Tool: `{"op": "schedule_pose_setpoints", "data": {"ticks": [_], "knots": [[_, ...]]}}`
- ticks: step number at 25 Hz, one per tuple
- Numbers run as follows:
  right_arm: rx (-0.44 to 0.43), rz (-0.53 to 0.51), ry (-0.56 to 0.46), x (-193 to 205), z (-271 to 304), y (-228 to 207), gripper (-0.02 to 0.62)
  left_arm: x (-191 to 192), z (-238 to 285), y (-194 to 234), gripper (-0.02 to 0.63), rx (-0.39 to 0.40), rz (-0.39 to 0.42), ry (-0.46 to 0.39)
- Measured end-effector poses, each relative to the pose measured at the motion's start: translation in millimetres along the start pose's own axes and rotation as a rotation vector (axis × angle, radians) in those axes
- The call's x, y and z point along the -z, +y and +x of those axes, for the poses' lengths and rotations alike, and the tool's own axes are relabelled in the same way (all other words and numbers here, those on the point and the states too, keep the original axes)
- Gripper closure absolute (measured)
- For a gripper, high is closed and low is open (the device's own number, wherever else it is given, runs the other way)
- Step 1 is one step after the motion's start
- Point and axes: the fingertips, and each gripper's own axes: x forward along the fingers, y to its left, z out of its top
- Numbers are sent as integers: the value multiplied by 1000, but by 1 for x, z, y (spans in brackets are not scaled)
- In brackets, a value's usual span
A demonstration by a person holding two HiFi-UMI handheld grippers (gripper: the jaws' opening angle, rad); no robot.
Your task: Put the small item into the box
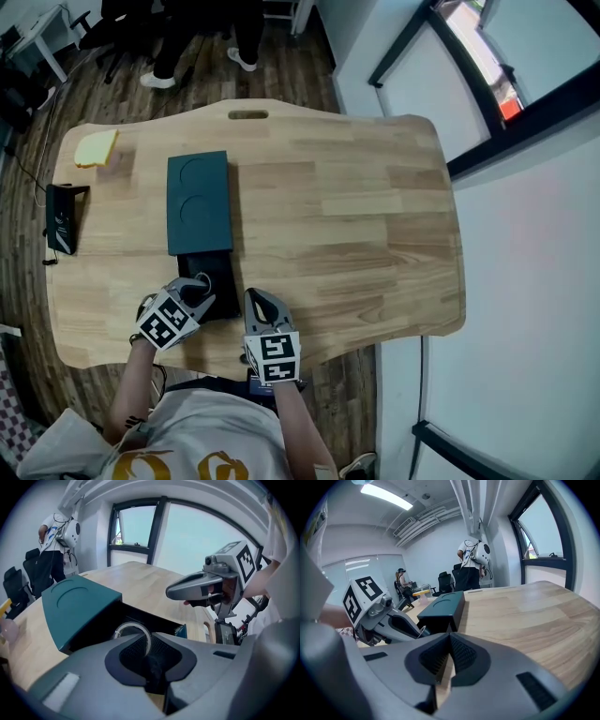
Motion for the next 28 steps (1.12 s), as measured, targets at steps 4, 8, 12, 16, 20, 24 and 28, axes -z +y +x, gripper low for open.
{"op": "schedule_pose_setpoints", "data": {"ticks": [4,8,12,16,20,24,28], "knots": [[-2,13,17,8,1,-6,591,5,9,-3,568,2,37,58],[8,26,32,14,2,-16,591,8,16,-4,568,15,77,122],[10,35,37,15,3,-21,591,12,21,-6,568,27,98,189],[10,46,47,19,4,-23,591,16,24,-7,568,46,96,270],[5,53,58,23,5,-22,592,18,27,-6,568,59,104,323],[13,64,60,26,3,-26,591,17,28,-7,568,75,104,324],[23,68,64,28,0,-31,591,16,29,-8,566,81,102,321]]}}
